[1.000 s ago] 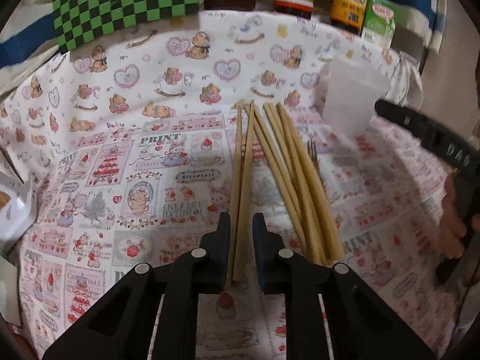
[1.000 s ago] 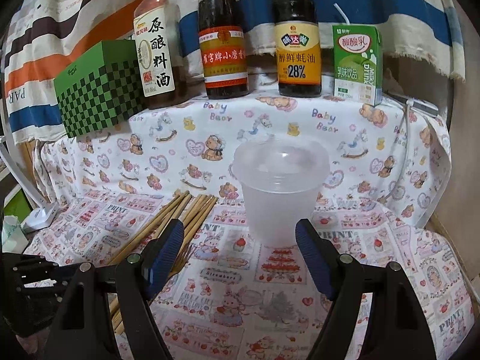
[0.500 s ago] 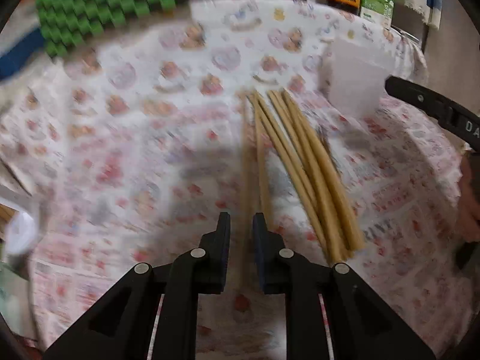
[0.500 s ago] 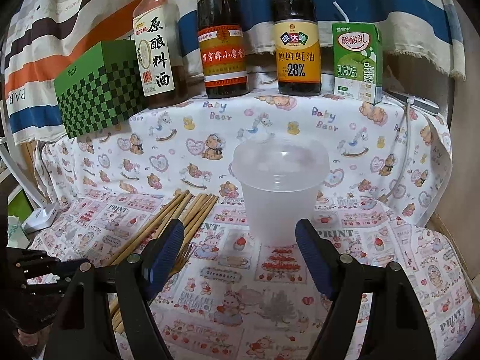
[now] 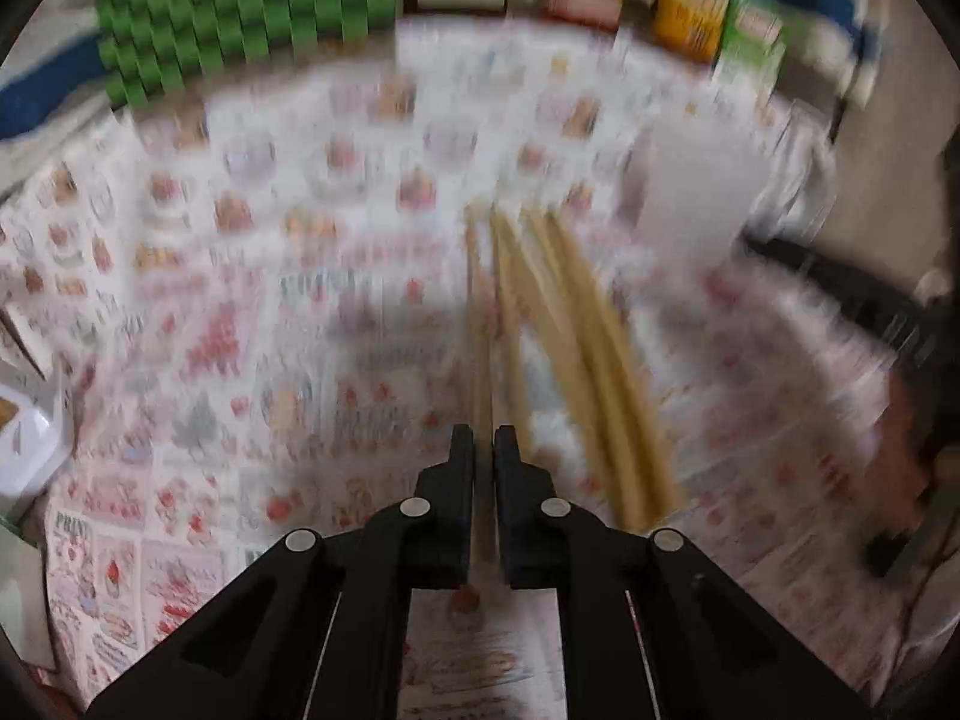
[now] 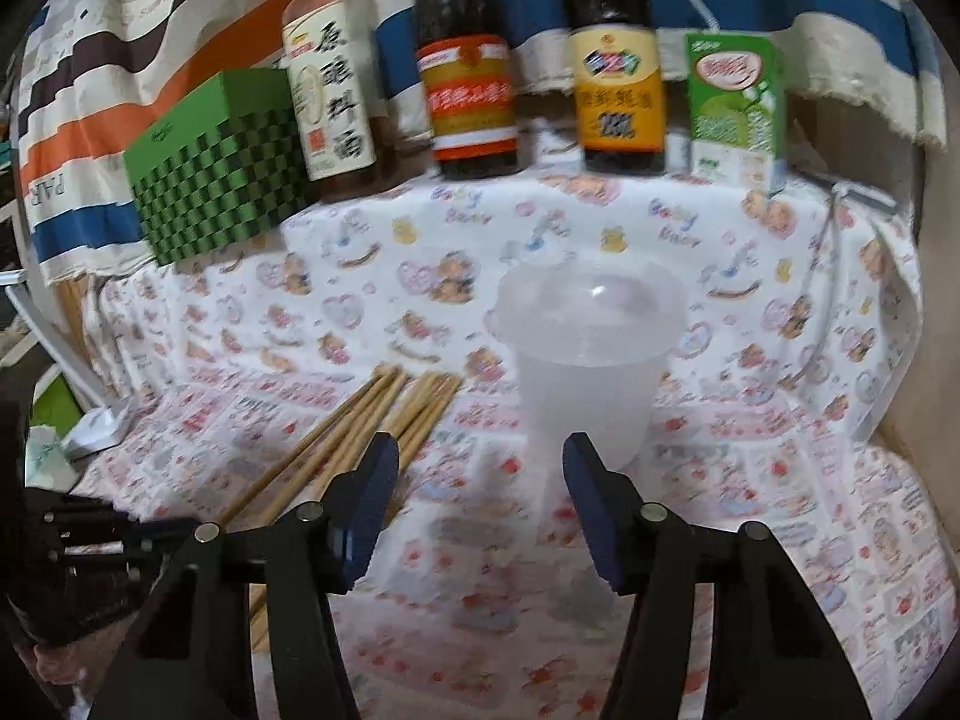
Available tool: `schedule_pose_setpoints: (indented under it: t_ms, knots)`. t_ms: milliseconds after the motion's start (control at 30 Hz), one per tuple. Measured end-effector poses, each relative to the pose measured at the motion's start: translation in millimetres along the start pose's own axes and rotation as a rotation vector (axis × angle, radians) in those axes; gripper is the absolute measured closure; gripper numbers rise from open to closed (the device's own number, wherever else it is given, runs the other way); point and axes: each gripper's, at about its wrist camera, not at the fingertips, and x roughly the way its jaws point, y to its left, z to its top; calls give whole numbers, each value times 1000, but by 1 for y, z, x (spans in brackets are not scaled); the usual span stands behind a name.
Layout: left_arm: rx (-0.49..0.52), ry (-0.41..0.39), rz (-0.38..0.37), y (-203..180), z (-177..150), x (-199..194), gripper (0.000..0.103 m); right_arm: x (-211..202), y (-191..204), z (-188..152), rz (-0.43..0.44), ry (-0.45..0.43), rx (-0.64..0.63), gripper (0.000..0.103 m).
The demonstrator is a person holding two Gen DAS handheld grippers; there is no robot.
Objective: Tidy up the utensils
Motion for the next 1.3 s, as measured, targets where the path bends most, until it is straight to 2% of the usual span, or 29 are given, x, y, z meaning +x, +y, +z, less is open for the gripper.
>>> schedule_pose_setpoints:
  t_ms: [167, 300, 367, 500, 567, 633, 700, 767, 867, 1033, 1100, 1200, 1233, 1300]
  knots:
    - [45, -337, 58, -6, 0, -66, 97, 10, 22, -14, 153, 117, 15, 46]
    - [19, -442, 82, 2, 1, -83, 97, 22, 46, -30, 207, 222, -21, 55]
    - [3, -451, 69, 9, 3, -85, 97, 26, 55, -37, 221, 265, -37, 56]
    - [11, -437, 78, 12, 6, -84, 97, 29, 70, -50, 196, 318, -84, 56]
    - [25, -443, 79, 10, 4, -88, 97, 30, 73, -51, 180, 310, -103, 56]
    - [36, -455, 78, 6, 1, -92, 97, 27, 78, -52, 121, 301, -134, 57]
    - [50, -463, 73, 3, 0, -94, 97, 30, 78, -54, 75, 318, -152, 66]
    - [51, -467, 71, 2, 0, -96, 97, 29, 74, -51, 70, 320, -145, 69]
    - [47, -446, 61, 1, 1, -95, 97, 26, 67, -49, 79, 319, -102, 84]
    - [34, -421, 57, 4, 3, -90, 97, 21, 51, -41, 101, 312, -32, 88]
    - [24, -416, 52, 6, 4, -88, 97, 15, 45, -37, 118, 286, 11, 89]
    - [7, -430, 45, 9, 3, -90, 97, -2, 46, -31, 93, 197, 2, 89]
    - [2, -442, 43, 10, 3, -92, 97, -11, 48, -28, 67, 145, -14, 89]
    - [-10, -473, 42, 12, 2, -97, 97, -28, 51, -23, 10, 38, -50, 95]
